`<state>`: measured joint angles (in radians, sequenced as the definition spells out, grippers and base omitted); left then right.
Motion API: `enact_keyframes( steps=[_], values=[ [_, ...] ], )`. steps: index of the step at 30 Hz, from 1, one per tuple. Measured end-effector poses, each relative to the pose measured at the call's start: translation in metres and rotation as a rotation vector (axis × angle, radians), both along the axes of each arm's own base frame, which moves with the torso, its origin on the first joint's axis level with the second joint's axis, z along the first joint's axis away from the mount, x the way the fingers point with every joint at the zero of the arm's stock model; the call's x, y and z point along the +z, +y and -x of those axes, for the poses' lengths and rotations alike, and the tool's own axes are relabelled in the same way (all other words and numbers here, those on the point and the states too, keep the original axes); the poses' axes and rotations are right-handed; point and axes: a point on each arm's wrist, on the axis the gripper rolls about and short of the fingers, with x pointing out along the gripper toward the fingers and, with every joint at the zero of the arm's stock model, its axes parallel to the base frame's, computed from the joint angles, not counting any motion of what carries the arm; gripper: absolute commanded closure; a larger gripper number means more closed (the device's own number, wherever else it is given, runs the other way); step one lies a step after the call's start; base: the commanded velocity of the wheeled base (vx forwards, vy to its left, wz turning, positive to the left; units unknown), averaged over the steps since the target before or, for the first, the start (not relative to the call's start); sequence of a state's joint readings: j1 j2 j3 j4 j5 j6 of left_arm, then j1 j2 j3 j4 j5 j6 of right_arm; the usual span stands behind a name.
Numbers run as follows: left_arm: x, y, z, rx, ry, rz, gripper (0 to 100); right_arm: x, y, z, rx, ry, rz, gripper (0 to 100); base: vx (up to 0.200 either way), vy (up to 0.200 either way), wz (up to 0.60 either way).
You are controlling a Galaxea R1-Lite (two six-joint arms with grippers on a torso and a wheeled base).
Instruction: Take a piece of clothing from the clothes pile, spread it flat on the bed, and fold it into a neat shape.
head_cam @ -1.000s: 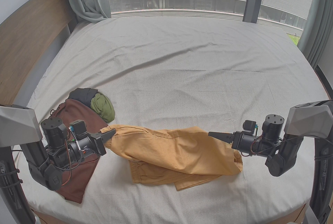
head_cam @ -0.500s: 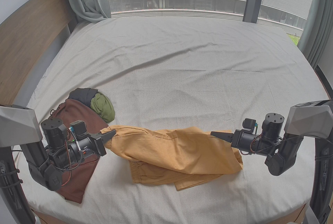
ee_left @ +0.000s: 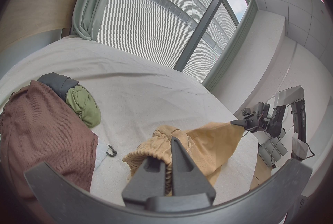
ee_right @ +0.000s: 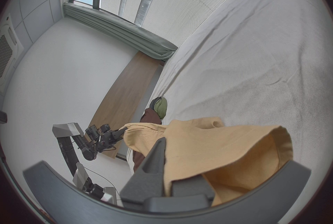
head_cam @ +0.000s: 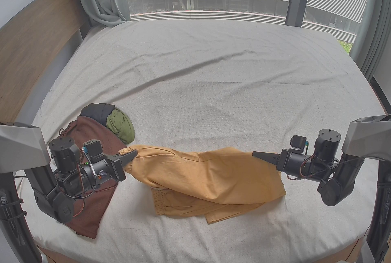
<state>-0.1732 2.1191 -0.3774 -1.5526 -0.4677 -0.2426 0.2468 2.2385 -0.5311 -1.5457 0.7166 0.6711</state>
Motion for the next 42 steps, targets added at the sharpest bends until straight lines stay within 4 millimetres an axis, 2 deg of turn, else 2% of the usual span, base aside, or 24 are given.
enact_keyframes(
  steps=[5, 12, 19, 20, 37, 42],
  values=[
    [0.008, -0.002, -0.008, 0.004, -0.03, 0.032, 100, 0.011, -0.002, 0.009, 0.007, -0.041, 0.016, 100, 0.0, 0.0, 0.0],
    [0.031, -0.002, -0.015, 0.021, -0.085, 0.106, 100, 0.016, -0.006, 0.016, 0.009, -0.101, 0.059, 100, 0.0, 0.0, 0.0],
    [0.038, -0.003, -0.014, 0.017, -0.108, 0.112, 100, 0.02, -0.008, 0.017, 0.004, -0.11, 0.058, 100, 0.0, 0.0, 0.0],
    [0.038, -0.003, -0.014, 0.016, -0.109, 0.112, 100, 0.02, -0.008, 0.017, 0.004, -0.111, 0.057, 0, 0.0, 0.0, 0.0],
    [0.039, -0.004, -0.012, 0.012, -0.107, 0.111, 100, 0.011, -0.001, 0.015, 0.025, -0.099, 0.068, 0, 0.0, 0.0, 0.0],
    [0.039, -0.005, -0.012, 0.009, -0.108, 0.111, 100, 0.004, 0.001, 0.006, 0.022, -0.104, 0.072, 0, 0.0, 0.0, 0.0]
  ],
)
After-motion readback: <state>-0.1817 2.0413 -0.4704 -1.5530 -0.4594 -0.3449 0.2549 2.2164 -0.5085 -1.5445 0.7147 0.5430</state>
